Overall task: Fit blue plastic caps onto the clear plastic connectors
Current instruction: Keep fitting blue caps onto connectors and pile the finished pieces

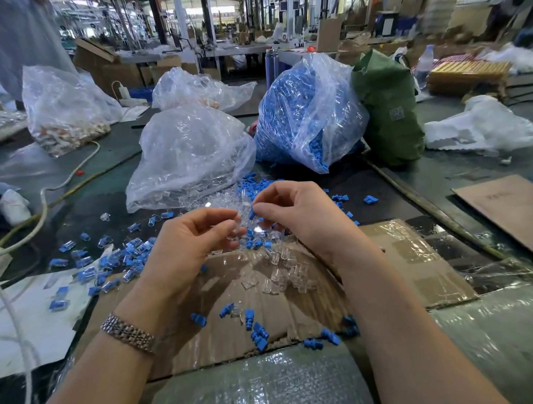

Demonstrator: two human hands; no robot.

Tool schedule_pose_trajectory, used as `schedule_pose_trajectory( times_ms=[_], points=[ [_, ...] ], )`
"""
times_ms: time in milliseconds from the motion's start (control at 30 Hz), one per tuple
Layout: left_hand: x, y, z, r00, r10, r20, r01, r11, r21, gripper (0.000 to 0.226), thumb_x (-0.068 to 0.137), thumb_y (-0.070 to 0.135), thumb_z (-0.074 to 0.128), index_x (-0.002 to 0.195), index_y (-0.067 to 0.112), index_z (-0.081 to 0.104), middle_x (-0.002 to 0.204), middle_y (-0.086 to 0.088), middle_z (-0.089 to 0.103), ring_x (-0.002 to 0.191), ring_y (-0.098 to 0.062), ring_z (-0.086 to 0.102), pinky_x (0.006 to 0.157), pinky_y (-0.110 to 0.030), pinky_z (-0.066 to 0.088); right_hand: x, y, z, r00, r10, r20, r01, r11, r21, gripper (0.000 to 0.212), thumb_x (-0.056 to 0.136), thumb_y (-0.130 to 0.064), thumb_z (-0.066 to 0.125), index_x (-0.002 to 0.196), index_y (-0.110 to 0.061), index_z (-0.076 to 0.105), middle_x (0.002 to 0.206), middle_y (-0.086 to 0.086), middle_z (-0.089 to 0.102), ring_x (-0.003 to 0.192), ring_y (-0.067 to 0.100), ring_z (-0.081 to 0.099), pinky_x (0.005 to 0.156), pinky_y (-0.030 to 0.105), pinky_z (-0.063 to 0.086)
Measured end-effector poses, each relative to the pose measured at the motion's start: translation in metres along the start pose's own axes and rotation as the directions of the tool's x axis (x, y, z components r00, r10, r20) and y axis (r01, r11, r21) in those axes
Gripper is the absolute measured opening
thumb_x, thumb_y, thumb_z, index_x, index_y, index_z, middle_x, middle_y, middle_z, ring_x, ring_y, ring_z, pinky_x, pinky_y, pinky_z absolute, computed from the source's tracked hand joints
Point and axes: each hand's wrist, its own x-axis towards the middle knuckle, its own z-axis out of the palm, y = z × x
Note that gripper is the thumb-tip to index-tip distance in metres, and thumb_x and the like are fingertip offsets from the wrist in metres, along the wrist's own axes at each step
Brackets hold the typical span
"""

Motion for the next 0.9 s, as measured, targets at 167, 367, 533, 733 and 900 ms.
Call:
schedule_pose_trajectory(
  times_ms=[167, 367, 533, 733, 900],
  points=[
    [-0.0048, 0.0046, 0.0038, 0.995, 0.104, 0.002, -0.104, 0.992, 0.074, 0.032, 0.078, 0.019, 0.077, 0.109, 0.015, 0.072, 0.094, -0.006, 0.078, 0.076, -0.022, 0.076, 0.059, -0.022, 0.058, -0.0023, -0.0014, 0.0011, 0.998, -0.059, 0.014, 0.06, 0.997, -0.05, 0.003, 0.093, -0.016, 0.073, 0.092, -0.014, 0.073, 0.074, -0.004, 0.072, 0.068, 0.006, 0.068, 0.069, 0.018, 0.054],
    [-0.005, 0.0041, 0.0065, 0.993, 0.116, 0.027, -0.116, 0.993, 0.007, 0.04, 0.071, 0.013, 0.08, 0.11, 0.014, 0.071, 0.093, -0.008, 0.076, 0.076, -0.023, 0.075, 0.064, -0.024, 0.06, -0.0039, -0.0028, 0.0085, 0.992, -0.087, 0.092, 0.101, 0.983, -0.157, 0.002, 0.094, -0.016, 0.072, 0.093, -0.017, 0.073, 0.08, -0.002, 0.073, 0.075, 0.01, 0.068, 0.081, 0.028, 0.058],
    [-0.0024, 0.0011, 0.0046, 0.998, 0.05, 0.043, -0.042, 0.982, -0.183, 0.046, 0.07, 0.002, 0.078, 0.115, 0.012, 0.071, 0.101, -0.011, 0.075, 0.087, -0.025, 0.074, 0.075, -0.028, 0.061, -0.0027, -0.0021, 0.0075, 0.987, -0.148, 0.06, 0.156, 0.978, -0.141, 0.002, 0.094, -0.015, 0.071, 0.093, -0.014, 0.073, 0.083, 0.002, 0.073, 0.081, 0.018, 0.069, 0.083, 0.037, 0.057],
    [-0.0051, 0.0028, 0.0035, 0.994, -0.078, 0.075, 0.096, 0.957, -0.275, 0.021, 0.073, 0.005, 0.075, 0.093, 0.005, 0.08, 0.097, -0.021, 0.077, 0.084, -0.027, 0.076, 0.073, -0.025, 0.061, -0.0029, -0.0001, 0.0075, 0.972, -0.217, 0.087, 0.228, 0.962, -0.147, 0.003, 0.094, -0.014, 0.071, 0.092, -0.017, 0.072, 0.079, -0.007, 0.07, 0.072, 0.001, 0.061, 0.073, 0.017, 0.049],
    [-0.0045, 0.005, 0.001, 0.983, -0.151, 0.1, 0.177, 0.918, -0.354, 0.024, 0.07, 0.001, 0.073, 0.093, -0.004, 0.077, 0.099, -0.026, 0.075, 0.081, -0.028, 0.076, 0.075, -0.029, 0.063, -0.0026, 0.0031, 0.0096, 0.959, -0.26, 0.112, 0.278, 0.94, -0.199, 0.011, 0.094, -0.011, 0.07, 0.09, -0.021, 0.068, 0.077, -0.012, 0.068, 0.07, 0.001, 0.06, 0.07, 0.018, 0.048]
  ],
)
